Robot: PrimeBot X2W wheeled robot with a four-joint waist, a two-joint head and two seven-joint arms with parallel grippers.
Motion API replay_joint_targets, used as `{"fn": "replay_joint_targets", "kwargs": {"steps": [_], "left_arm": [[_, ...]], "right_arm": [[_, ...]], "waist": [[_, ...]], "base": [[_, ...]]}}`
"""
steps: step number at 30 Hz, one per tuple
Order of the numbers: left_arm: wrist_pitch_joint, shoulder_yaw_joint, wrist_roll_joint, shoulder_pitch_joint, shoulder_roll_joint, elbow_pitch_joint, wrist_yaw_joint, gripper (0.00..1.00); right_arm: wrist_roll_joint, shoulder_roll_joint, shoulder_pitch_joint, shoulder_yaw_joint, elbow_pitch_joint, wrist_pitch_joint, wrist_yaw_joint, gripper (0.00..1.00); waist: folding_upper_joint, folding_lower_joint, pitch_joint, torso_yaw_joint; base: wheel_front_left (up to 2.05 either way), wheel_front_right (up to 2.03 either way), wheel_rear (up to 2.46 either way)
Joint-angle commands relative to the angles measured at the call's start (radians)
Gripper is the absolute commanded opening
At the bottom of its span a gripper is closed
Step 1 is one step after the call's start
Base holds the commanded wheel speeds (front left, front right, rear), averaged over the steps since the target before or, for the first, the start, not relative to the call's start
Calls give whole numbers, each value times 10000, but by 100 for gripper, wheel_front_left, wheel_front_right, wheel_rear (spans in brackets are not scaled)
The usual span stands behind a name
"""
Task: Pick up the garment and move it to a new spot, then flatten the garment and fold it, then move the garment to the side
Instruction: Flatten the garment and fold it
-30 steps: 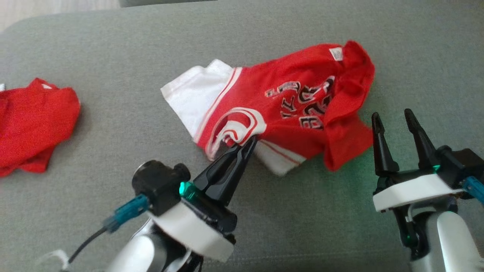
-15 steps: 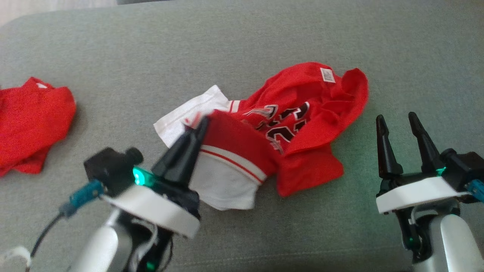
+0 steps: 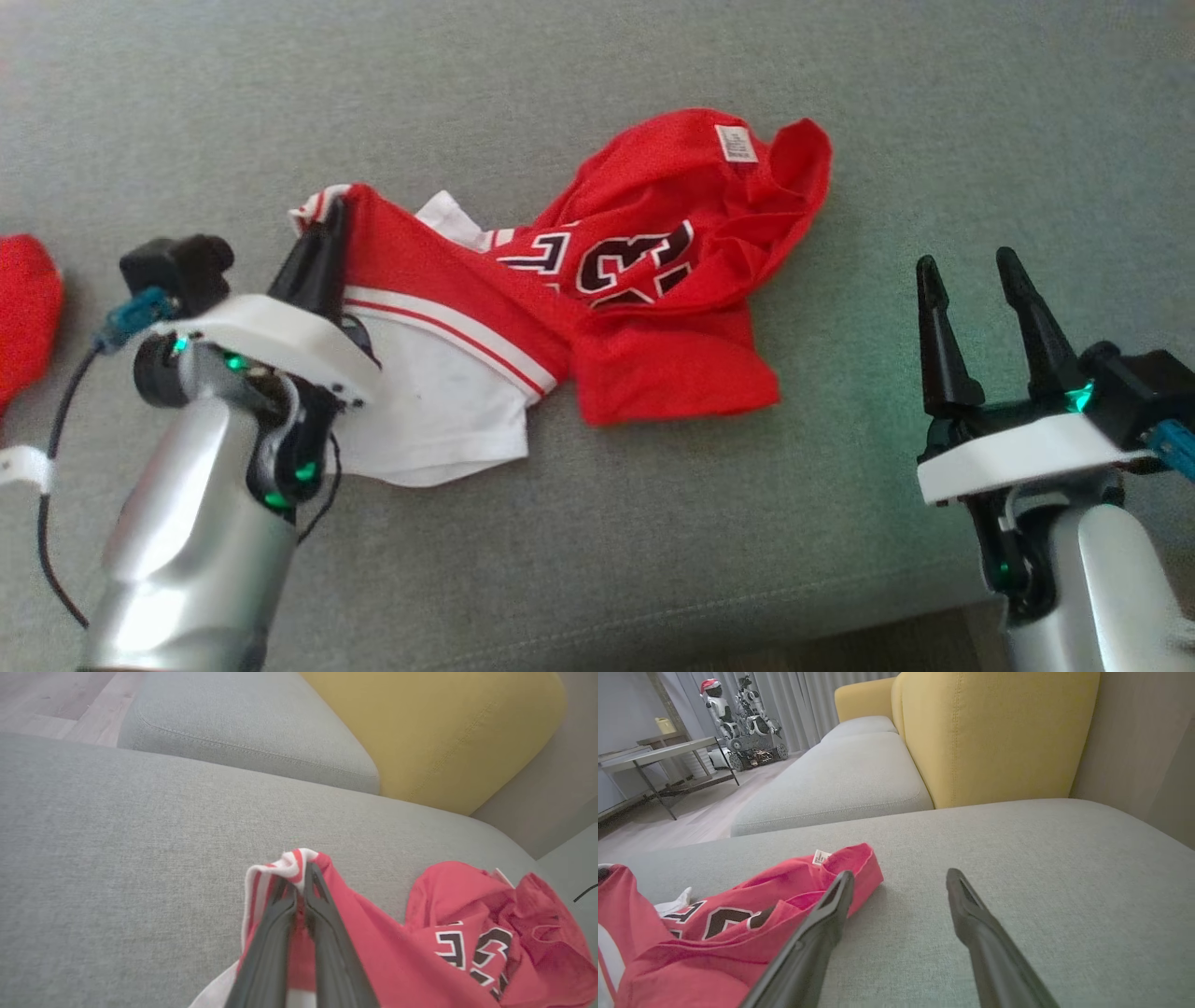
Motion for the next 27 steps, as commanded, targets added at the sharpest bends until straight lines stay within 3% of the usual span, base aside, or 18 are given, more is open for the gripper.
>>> {"fn": "replay_joint_targets", "kwargs": {"steps": [1,3,4,5,9,15,20,27], "left_arm": [[-243,442,3,-609,157,250,-103,0],[-389,369,87,-863,143,893,-205,3],[-467,301,164,-957,132,1133,-239,78],[-553,234,243,-1028,113,1326,-254,100],[-1036,-16,631,-1077,65,1721,-168,100],[-1554,-331,1409,-660,197,1264,331,100],[-1842,-129,2141,384,448,-344,1252,100],[-1880,257,2591,2136,671,-2426,1929,100]], "right_arm": [[79,-22,-257,212,-257,-111,-7,100],[90,-22,-256,204,-223,-133,-7,100],[92,-22,-256,194,-206,-138,-7,100],[92,-22,-259,179,-190,-137,-7,100],[65,-22,-269,163,-155,-119,-7,100],[-100,-22,-270,241,-159,-67,-7,100],[-308,-22,-203,337,-180,97,-7,100],[-622,-22,75,532,-190,331,-7,100]], "waist": [[0,0,110,-130],[0,0,120,-150],[0,0,111,-146],[0,0,94,-131],[0,0,-82,37],[0,0,-362,360],[0,0,-777,733],[0,0,-1290,996]], "base": [[0,0,0],[0,0,0],[0,0,0],[0,0,0],[0,0,0],[0,0,0],[0,0,0],[0,0,0]]}}
